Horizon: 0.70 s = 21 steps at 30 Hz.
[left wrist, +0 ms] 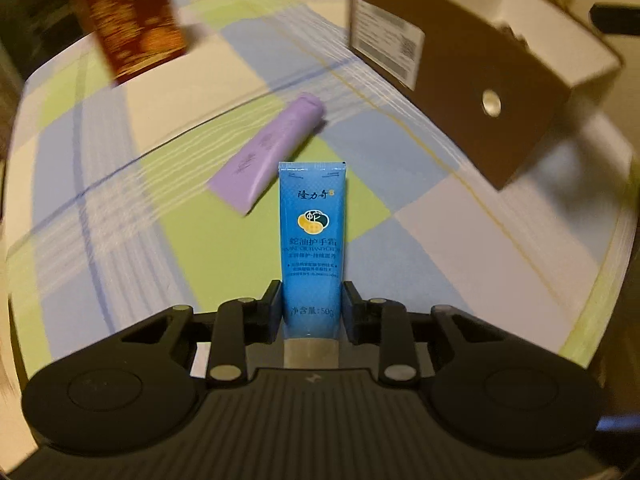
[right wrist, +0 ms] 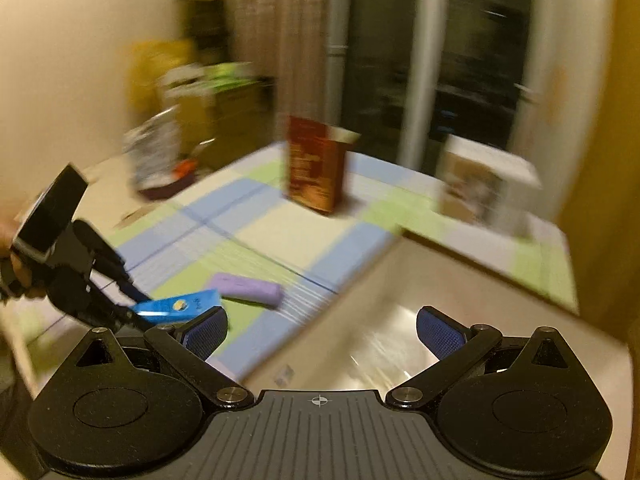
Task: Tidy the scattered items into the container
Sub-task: 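Lift the blue tube with the left gripper while the right grasps the purple tube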
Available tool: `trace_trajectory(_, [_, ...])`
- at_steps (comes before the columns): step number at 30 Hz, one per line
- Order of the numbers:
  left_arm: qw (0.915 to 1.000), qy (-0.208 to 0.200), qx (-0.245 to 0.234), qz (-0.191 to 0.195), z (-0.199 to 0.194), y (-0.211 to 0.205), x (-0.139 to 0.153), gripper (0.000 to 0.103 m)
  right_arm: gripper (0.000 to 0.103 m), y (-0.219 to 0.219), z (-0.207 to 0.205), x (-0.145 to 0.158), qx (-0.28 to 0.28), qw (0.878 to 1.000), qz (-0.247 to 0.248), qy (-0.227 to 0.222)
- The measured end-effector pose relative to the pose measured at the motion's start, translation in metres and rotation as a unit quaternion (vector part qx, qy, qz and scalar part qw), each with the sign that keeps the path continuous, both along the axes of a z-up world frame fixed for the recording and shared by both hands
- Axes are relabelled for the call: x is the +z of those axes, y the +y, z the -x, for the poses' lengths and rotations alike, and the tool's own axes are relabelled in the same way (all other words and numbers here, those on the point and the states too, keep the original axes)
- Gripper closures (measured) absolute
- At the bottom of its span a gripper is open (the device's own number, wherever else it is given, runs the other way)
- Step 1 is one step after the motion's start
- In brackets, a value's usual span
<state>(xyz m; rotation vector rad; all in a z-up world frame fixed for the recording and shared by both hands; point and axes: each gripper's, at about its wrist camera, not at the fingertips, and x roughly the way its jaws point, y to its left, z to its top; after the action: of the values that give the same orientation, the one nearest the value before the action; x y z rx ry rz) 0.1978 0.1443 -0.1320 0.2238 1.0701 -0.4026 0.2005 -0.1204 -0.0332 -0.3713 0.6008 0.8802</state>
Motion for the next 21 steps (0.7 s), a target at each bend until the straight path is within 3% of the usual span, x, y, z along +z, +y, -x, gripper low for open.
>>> trace_trajectory(4, [0.9962, -0.011, 0.085, 0.015, 0.017, 0.026, 0.017, 0.078, 0.0, 0.049, -0.025, -0.002, 0.124, 0.99, 0.061, -0.008])
trace_trajectory(9, [0.9839, -0.011, 0.177, 0.021, 0.031, 0.053, 0.027, 0.078, 0.0, 0.112, -0.066, -0.032, 0.242, 0.955, 0.166, 0.032])
trace_trajectory(14, [0.9768, -0.011, 0.212, 0.027, 0.038, 0.063, 0.03, 0.078, 0.002, 0.155, -0.085, -0.069, 0.305, 0.92, 0.244, 0.03])
trace_trajectory(15, [0.9766, -0.01, 0.213, 0.029, 0.038, 0.063, 0.031, 0.078, 0.017, 0.163, -0.088, -0.075, 0.312, 0.915, 0.254, 0.035])
trace_trajectory(16, [0.9764, -0.01, 0.214, 0.031, 0.038, 0.063, 0.031, 0.078, 0.027, 0.172, -0.09, -0.082, 0.317, 0.909, 0.267, 0.038])
trace_trajectory(21, [0.9746, -0.013, 0.22, 0.04, 0.033, 0.066, 0.032, 0.078, 0.027, 0.205, -0.096, -0.11, 0.33, 0.891, 0.31, 0.032])
